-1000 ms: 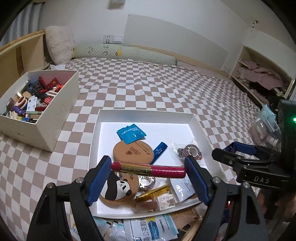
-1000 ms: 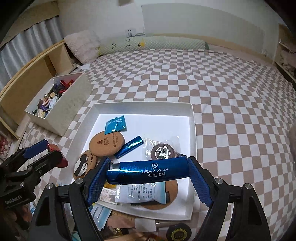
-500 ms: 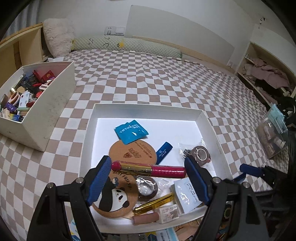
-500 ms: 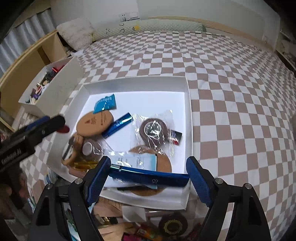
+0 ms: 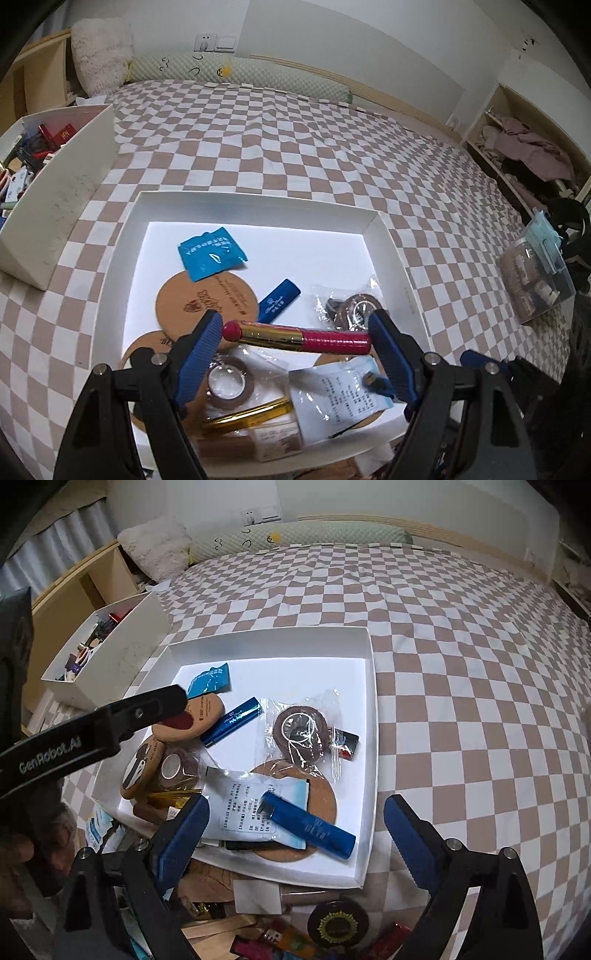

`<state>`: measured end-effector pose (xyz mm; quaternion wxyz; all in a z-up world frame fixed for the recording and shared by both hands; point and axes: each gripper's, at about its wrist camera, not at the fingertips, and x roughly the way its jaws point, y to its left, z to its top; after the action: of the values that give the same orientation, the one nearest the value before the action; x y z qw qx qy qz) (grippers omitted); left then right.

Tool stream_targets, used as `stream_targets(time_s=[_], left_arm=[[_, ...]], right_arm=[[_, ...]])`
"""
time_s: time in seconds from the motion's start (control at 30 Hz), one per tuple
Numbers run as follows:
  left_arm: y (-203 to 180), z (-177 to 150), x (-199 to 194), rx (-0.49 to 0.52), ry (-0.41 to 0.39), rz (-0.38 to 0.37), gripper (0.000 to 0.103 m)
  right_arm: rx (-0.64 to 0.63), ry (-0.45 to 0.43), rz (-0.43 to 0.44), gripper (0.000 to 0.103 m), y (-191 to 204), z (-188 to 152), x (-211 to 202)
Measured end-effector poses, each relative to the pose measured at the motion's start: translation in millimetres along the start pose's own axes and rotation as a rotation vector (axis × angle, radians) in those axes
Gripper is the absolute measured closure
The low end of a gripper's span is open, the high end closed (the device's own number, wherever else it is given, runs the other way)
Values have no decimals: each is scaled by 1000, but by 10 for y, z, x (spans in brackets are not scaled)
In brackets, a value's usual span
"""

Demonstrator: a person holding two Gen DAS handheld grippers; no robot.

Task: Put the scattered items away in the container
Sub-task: 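Open the left tool to drop the red-gold lighter while the right tool releases the blue lighter, then withdraw both open tools from the white tray back over the pile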

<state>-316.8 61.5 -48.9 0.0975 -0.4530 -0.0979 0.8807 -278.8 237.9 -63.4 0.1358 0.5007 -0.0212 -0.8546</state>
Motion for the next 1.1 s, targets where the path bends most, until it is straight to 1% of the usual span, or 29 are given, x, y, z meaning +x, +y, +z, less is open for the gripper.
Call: stream_targets(time_s=[0.07, 0.13, 0.17, 0.2, 0.23, 0.5, 0.73, 0.8, 1.1], left_arm=[[-14, 11, 40, -9, -3, 4, 22], [9, 11, 79, -34, 1, -17, 21], [27, 10, 96, -44, 2, -29, 17], [39, 9, 103, -49, -1, -23, 5], [47, 7, 95, -49, -8, -7, 1], [109, -5, -72, -28, -35, 31, 1], [52, -104, -259, 61, -52, 98, 1], [59, -143, -341, 72, -74, 121, 1], [198, -309, -569, 75, -85, 133, 0]], right_arm=[[6, 2, 9, 8, -19, -3, 11], [6, 1, 12, 8, -26, -8, 18], [7, 1, 15, 8, -28, -9, 22], [7, 1, 18, 8, -28, -11, 26], [7, 0, 20, 8, -25, -13, 29], [11, -15, 26, 8, 6, -48, -32], [15, -44, 27, 8, 59, -36, -160], [13, -52, 27, 8, 76, -40, -193], [12, -96, 0, 8, 90, -85, -312]])
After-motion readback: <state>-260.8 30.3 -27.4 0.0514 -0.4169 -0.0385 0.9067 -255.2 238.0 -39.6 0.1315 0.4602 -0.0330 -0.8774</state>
